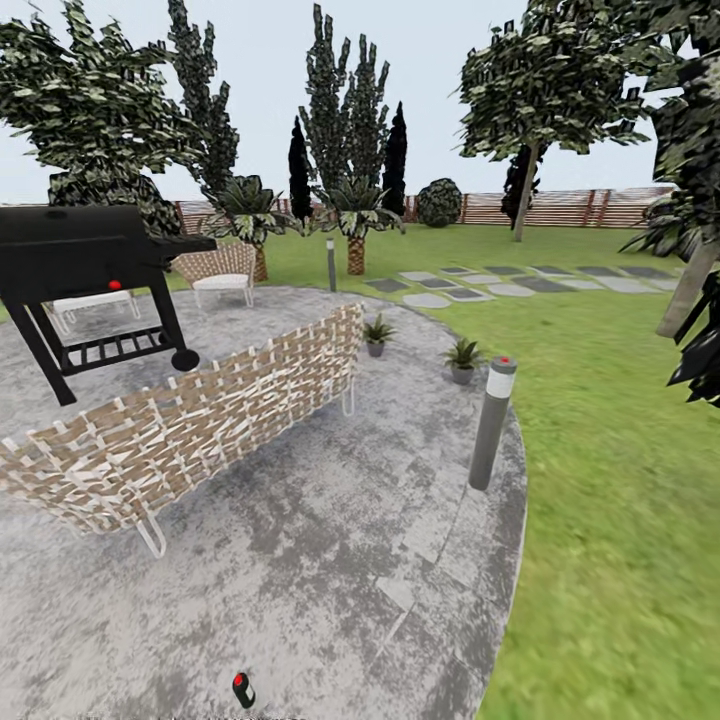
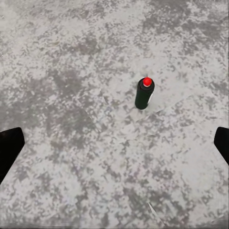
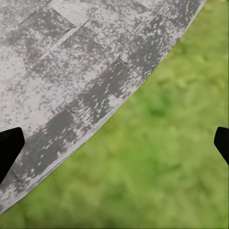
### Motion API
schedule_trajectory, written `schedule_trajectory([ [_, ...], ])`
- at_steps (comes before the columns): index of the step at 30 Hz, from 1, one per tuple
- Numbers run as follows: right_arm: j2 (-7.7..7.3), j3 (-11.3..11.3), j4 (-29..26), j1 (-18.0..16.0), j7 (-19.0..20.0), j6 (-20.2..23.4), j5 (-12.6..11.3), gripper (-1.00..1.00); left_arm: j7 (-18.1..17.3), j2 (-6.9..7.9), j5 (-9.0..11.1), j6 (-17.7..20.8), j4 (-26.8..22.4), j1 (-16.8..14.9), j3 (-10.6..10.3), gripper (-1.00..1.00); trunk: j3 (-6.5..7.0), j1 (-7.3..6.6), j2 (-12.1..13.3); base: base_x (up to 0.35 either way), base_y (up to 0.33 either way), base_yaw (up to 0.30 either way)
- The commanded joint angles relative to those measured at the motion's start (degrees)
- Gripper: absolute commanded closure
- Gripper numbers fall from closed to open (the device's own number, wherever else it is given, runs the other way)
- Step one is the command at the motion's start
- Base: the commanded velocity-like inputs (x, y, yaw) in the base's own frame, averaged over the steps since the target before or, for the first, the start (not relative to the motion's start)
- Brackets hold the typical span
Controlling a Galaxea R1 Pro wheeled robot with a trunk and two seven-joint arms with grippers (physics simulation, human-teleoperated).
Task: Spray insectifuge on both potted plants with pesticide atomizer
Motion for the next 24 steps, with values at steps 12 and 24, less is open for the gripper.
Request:
schedule_trajectory([
  [12, -0.07, -0.1, -10.8, -0.5, -0.1, -0.1, -0.1, -1.00, 2.2, -0.95, 0.9, 0.2, -1.6, -9.6, 2.4, -1.00, -0.05, 0.00, 0.0, 0.002, -0.001, 0.100],
  [24, -1.83, -0.1, -20.2, -13.9, 0.4, 2.4, 0.2, -1.00, 2.9, -1.52, 0.6, -0.2, 0.4, -10.6, 2.1, -1.00, -0.05, 0.00, 0.0, 0.000, 0.000, 0.000],
])
